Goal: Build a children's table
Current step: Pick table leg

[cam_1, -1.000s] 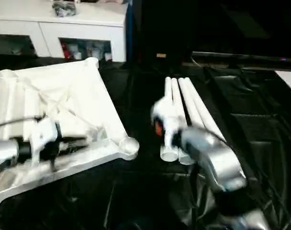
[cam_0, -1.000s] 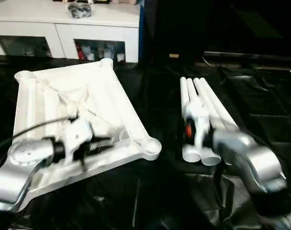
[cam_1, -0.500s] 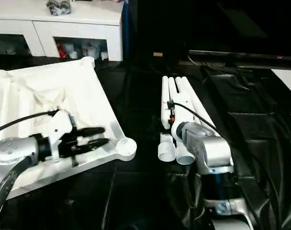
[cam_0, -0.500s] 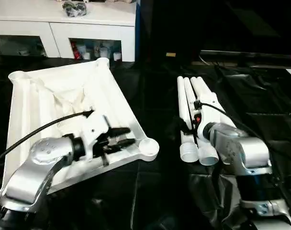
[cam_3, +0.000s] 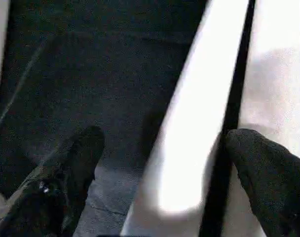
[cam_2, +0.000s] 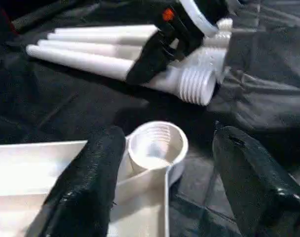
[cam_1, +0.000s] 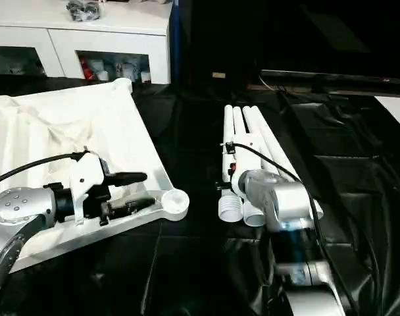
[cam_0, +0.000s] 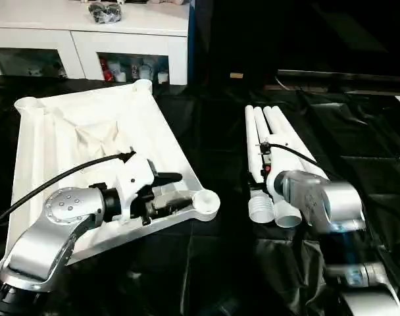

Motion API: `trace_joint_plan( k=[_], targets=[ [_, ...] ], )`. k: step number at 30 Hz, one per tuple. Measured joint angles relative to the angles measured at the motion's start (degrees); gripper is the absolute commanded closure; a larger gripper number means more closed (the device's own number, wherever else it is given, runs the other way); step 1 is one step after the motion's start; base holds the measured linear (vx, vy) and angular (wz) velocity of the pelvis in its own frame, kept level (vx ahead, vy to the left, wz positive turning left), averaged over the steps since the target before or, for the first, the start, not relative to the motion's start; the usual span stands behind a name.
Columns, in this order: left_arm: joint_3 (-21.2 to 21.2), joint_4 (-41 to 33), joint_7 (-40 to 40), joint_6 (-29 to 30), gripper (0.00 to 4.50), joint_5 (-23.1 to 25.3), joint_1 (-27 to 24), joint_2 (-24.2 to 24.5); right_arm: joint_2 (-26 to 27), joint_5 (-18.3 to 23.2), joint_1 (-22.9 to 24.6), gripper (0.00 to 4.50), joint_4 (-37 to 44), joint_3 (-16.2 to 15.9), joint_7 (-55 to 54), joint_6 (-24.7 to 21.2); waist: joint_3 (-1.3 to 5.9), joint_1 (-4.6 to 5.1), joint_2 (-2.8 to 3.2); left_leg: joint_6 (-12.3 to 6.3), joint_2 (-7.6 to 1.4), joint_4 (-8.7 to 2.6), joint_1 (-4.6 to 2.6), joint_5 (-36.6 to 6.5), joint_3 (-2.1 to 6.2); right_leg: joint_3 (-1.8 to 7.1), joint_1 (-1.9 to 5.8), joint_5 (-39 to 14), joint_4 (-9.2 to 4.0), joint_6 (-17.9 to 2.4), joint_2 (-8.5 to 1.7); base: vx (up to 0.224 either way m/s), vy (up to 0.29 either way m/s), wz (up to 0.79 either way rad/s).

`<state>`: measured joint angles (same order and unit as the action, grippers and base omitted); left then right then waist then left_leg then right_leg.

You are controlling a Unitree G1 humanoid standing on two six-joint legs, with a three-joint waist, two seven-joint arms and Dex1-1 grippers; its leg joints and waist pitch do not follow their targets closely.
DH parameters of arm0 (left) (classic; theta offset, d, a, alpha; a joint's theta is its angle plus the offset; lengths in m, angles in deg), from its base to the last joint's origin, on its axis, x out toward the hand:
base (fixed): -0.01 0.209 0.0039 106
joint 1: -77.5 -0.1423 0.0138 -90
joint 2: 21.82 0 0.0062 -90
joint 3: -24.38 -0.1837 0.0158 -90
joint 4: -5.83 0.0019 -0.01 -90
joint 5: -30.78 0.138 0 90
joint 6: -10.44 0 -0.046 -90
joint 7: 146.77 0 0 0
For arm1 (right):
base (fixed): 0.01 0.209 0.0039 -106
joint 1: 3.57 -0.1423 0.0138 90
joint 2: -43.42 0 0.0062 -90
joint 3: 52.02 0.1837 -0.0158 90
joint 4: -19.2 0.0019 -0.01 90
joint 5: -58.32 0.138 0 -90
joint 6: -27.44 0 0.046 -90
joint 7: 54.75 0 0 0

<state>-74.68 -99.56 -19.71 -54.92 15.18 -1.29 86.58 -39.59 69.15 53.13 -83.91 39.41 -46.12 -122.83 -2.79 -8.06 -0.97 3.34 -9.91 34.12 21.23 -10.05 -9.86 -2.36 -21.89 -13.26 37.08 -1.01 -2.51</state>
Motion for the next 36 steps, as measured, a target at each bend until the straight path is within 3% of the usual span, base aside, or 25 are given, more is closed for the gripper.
trace_joint_plan(
  k=[6, 10, 16, 17, 22, 27, 28, 36],
  targets=[
    [-0.01, -0.01, -0.64, 0.11, 0.63, 0.07, 0.01, 0.92, 0.67, 0.38, -3.33, 0.0, -5.63, 0.54, 0.72, -2.66, -0.04, 0.03, -0.18, 0.03, 0.0, -0.04, 0.0, 0.02, 0.0, -0.01, -0.01, 0.0, 0.0, 0.0, 0.0, 0.0, 0.0, 0.0],
    [-0.07, 0.0, -0.94, 0.3, 0.27, 0.13, 0.07, 1.29, 1.06, 0.81, -4.58, 0.5, -8.68, 0.65, 1.38, -3.43, -0.07, 0.01, -0.43, 0.04, 0.0, -0.06, 0.02, 0.02, -0.01, 0.0, -0.02, 0.0, -0.01, 0.0, 0.0, 0.0, 0.0, 0.0],
    [-0.44, 0.03, -1.93, 1.1, 0.26, 0.1, 1.08, 2.3, 1.1, 0.94, -6.83, 0.87, -12.66, 1.1, 1.94, -3.45, -0.05, 0.01, -0.63, 0.05, 0.0, -0.07, 0.0, 0.03, -0.02, 0.0, -0.02, 0.0, -0.01, -0.01, 0.0, 0.0, 0.0, 0.0],
    [-0.55, 0.04, -2.09, 1.47, 0.26, 0.1, 1.09, 2.56, 1.1, 1.04, -7.05, 1.18, -13.15, 1.26, 1.96, -3.5, -0.05, 0.01, -0.63, 0.05, 0.0, -0.07, 0.0, 0.03, -0.02, -0.01, -0.02, 0.0, -0.01, 0.0, 0.0, 0.0, 0.0, 0.0],
    [-1.06, 1.03, -3.09, 1.45, 0.26, 0.63, 1.24, 3.17, 1.09, 1.31, -7.59, 1.44, -15.43, 1.61, 2.64, -3.42, -0.05, 0.01, -0.63, 0.05, 0.0, -0.08, 0.0, 0.03, -0.02, -0.01, -0.02, 0.0, -0.01, 0.0, 0.0, 0.0, 0.0, 0.0],
    [-1.16, 1.72, -3.3, 1.44, 0.26, 0.66, 2.67, 3.18, 1.06, 1.7, -9.1, 1.81, -17.9, 2.99, 2.9, -3.3, -0.05, 0.01, -0.63, 0.08, 0.0, -0.08, -0.02, 0.04, -0.02, -0.01, -0.01, 0.01, 0.0, -0.01, 0.0, 0.0, 0.0, 0.0],
    [-1.28, 1.91, -3.37, 1.44, 0.26, 0.66, 2.86, 3.18, 1.06, 2.06, -9.21, 2.08, -18.5, 3.47, 2.93, -3.24, -0.05, 0.0, -0.62, 0.07, 0.0, -0.09, -0.02, 0.04, -0.02, 0.0, -0.01, 0.01, 0.0, -0.01, 0.0, 0.0, 0.0, 0.0],
    [-2.21, 5.21, -1.56, 1.35, 0.26, 2.19, 6.04, 1.08, 1.06, 3.31, -9.43, 2.56, -20.11, 7.21, 3.14, -2.69, -0.08, -0.02, -0.53, 0.09, 0.0, -0.09, -0.02, 0.06, -0.02, -0.01, 0.0, 0.02, 0.0, -0.02, 0.0, 0.0, 0.0, 0.0]
  ],
)
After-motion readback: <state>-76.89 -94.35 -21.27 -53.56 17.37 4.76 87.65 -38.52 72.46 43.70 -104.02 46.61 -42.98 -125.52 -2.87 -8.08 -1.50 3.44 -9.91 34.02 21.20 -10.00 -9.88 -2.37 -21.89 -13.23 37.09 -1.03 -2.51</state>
